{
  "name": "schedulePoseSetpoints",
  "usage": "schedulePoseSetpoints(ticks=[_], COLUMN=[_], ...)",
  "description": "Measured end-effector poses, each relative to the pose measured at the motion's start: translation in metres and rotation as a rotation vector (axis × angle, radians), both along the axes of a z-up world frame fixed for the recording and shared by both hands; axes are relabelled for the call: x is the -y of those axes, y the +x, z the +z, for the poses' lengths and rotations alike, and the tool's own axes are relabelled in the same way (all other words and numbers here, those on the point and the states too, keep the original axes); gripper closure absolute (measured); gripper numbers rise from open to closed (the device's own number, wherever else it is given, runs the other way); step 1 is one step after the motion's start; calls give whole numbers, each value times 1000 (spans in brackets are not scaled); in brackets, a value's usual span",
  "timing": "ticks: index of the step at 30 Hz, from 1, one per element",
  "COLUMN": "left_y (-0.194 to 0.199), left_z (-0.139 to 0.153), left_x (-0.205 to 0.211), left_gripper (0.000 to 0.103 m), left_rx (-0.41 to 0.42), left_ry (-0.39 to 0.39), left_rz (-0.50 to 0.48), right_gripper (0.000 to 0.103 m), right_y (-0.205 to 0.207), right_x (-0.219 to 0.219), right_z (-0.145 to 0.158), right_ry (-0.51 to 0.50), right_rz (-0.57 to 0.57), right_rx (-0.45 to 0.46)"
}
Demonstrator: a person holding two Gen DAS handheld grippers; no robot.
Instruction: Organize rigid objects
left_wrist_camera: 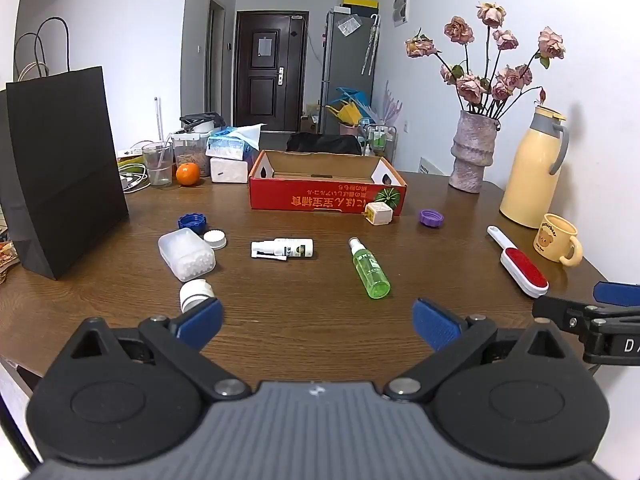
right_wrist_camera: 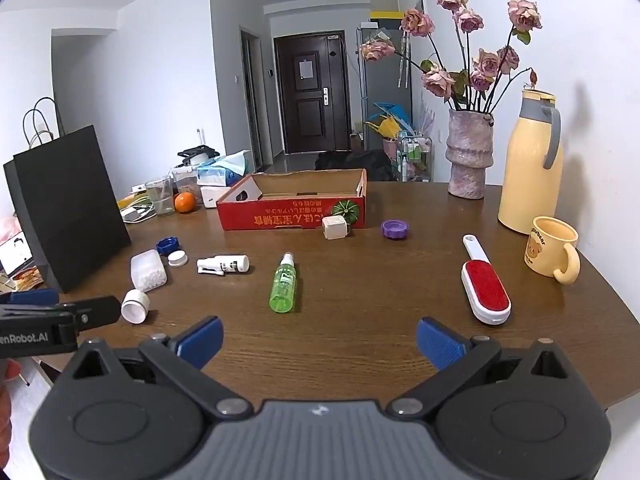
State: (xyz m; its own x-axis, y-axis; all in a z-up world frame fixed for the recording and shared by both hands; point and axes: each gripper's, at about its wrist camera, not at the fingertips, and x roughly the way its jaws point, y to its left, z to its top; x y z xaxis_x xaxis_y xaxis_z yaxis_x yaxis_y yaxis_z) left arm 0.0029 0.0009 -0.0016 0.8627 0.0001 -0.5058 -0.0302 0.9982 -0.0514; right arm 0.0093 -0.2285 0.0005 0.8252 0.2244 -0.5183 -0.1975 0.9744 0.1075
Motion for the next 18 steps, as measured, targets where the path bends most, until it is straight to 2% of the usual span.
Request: schedulePoseSetpoints(ticks=[18], left_y=[-1], left_z=[-4], left_x=[0], left_gripper=[0], left_rx=[0], left_ry=[0], left_rz=[-5], right_gripper=[0], right_y=[1], right_x=[1], right_z=[0], right_ry=[4], right_rz=[1], right_rx=[-5])
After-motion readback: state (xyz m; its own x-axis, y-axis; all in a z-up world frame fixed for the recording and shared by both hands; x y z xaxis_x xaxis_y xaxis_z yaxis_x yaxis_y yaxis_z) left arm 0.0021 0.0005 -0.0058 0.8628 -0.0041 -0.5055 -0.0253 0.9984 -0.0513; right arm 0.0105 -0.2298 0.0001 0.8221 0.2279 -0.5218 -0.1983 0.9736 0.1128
